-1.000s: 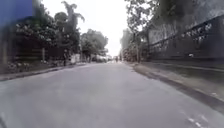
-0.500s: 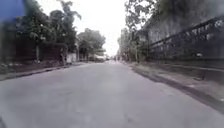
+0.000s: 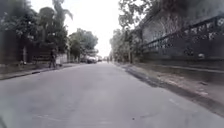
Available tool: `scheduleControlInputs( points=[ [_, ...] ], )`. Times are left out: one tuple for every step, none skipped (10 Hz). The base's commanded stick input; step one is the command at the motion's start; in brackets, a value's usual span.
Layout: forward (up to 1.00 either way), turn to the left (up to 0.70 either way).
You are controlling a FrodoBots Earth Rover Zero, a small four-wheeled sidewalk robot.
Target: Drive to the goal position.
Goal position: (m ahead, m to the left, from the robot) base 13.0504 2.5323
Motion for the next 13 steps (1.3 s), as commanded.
scheduleControlInputs(
  points=[
    [1.0,0.04],
    [1.0,0.04],
    [1.0,0.04],
    [1.0,0.04],
    [1.0,0.04],
    [1.0,0.04],
    [1.0,0.04],
    [1.0,0.04],
    [1.0,0.04],
    [1.0,0.04],
    [1.0,0.04],
    [1.0,0.04],
    [1.0,0.04]
  ],
)
